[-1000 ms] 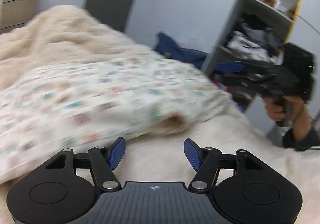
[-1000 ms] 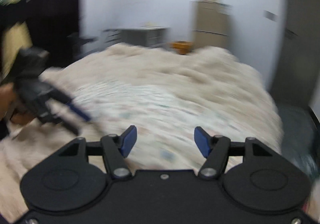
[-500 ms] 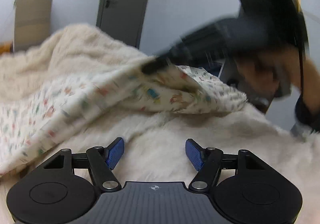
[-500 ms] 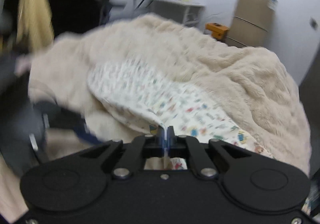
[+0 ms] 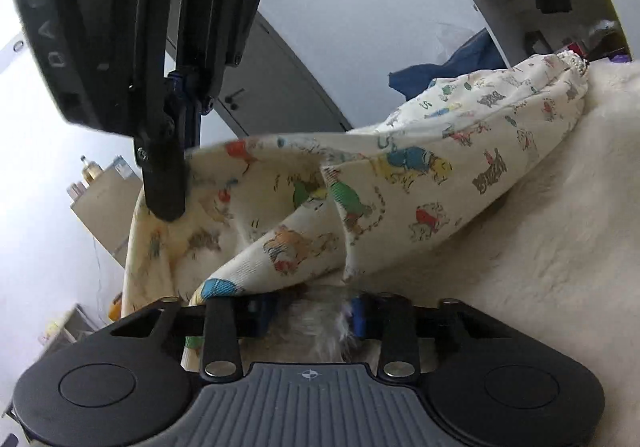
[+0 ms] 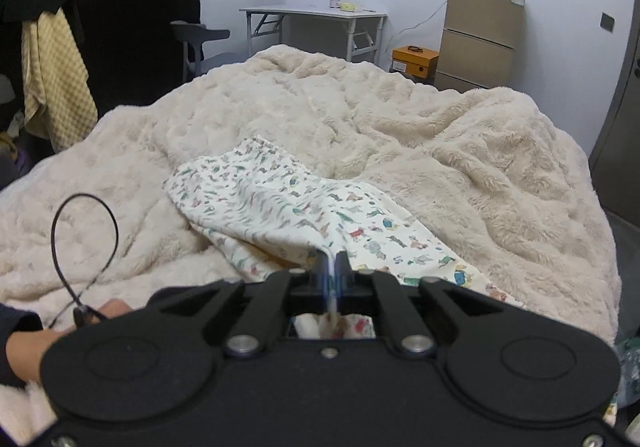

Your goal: Fold clothes

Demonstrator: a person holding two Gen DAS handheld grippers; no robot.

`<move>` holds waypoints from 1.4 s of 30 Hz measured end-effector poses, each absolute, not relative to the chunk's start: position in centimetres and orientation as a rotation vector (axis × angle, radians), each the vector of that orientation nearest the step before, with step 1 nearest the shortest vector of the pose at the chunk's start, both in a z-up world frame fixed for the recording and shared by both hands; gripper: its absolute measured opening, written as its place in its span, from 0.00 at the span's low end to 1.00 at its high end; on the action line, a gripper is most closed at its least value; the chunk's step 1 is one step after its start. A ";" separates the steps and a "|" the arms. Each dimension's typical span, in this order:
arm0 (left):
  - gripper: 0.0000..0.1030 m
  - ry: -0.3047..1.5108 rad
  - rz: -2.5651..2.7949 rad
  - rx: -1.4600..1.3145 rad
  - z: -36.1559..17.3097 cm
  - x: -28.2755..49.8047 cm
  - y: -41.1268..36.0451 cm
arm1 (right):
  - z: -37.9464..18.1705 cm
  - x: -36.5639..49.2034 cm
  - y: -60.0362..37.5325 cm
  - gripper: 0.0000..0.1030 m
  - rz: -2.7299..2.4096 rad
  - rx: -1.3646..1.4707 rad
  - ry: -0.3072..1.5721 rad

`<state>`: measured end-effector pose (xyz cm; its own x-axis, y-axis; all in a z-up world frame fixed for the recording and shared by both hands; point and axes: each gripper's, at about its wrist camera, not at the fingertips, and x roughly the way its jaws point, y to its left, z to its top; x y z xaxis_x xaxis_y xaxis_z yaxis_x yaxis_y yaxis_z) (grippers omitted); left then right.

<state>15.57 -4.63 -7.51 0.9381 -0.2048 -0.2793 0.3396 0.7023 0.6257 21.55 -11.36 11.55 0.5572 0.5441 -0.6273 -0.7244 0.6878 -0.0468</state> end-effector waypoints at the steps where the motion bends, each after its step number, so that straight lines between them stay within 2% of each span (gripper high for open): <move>1: 0.04 0.188 -0.316 0.740 -7.4 15.3 -4.5 | 11.7 21.3 -11.8 0.21 0.768 -0.314 0.613; 3: 0.04 0.213 -0.338 0.758 -7.2 14.7 -4.1 | 11.9 20.8 -12.4 0.38 0.773 -0.303 0.599; 6: 0.10 0.243 -0.357 0.811 -7.2 13.1 -2.8 | 12.1 19.8 -14.9 0.40 0.765 -0.269 0.576; 12: 0.36 0.318 -0.363 0.772 -6.4 10.0 2.9 | 9.6 17.4 -19.3 0.44 0.727 -0.272 0.555; 14: 0.50 0.336 -0.343 0.733 -6.4 9.5 6.5 | 8.6 16.6 -20.4 0.47 0.710 -0.285 0.541; 16: 0.58 0.355 -0.294 0.701 -6.8 9.1 10.5 | 7.3 15.5 -21.4 0.48 0.702 -0.312 0.522; 20: 0.64 0.383 -0.246 0.693 -7.3 8.6 14.4 | 4.6 13.0 -23.3 0.49 0.707 -0.424 0.486; 21: 0.64 0.390 -0.235 0.694 -7.5 8.5 15.3 | 4.1 12.5 -23.6 0.52 0.710 -0.453 0.478; 23: 0.63 0.430 -0.183 0.719 -8.2 8.9 17.2 | 3.2 11.9 -23.7 0.56 0.703 -0.524 0.461; 27: 0.60 0.480 -0.089 0.657 -9.0 9.7 20.8 | 1.9 11.8 -22.9 0.56 0.649 -0.643 0.442; 29: 0.46 0.520 -0.078 0.722 -10.7 11.2 20.6 | 1.4 12.2 -22.5 0.56 0.632 -0.662 0.437; 30: 0.44 0.524 -0.084 0.744 -11.3 11.1 20.8 | 1.2 12.4 -22.3 0.55 0.626 -0.670 0.437; 36: 0.44 0.436 -0.031 0.803 -14.9 13.4 18.4 | -0.3 12.4 -21.2 0.54 0.592 -0.733 0.416; 37: 0.27 0.414 -0.012 0.806 -15.0 13.6 18.2 | -0.6 12.4 -21.0 0.54 0.585 -0.747 0.409; 38: 0.04 0.388 0.014 0.812 -13.6 13.1 18.7 | -0.9 12.5 -20.8 0.46 0.573 -0.769 0.398; 39: 0.03 0.362 0.040 0.818 -12.2 12.7 19.2 | -1.1 12.6 -20.7 0.30 0.565 -0.784 0.387; 40: 0.03 0.336 0.066 0.824 -10.8 12.3 19.8 | -1.0 12.6 -20.8 0.23 0.562 -0.792 0.374; 41: 0.03 0.310 0.092 0.830 -9.4 11.8 20.3 | -1.0 12.6 -20.9 0.10 0.560 -0.800 0.362; 42: 0.03 0.284 0.118 0.835 -8.0 11.4 20.8 | -0.9 12.6 -21.0 0.08 0.557 -0.807 0.349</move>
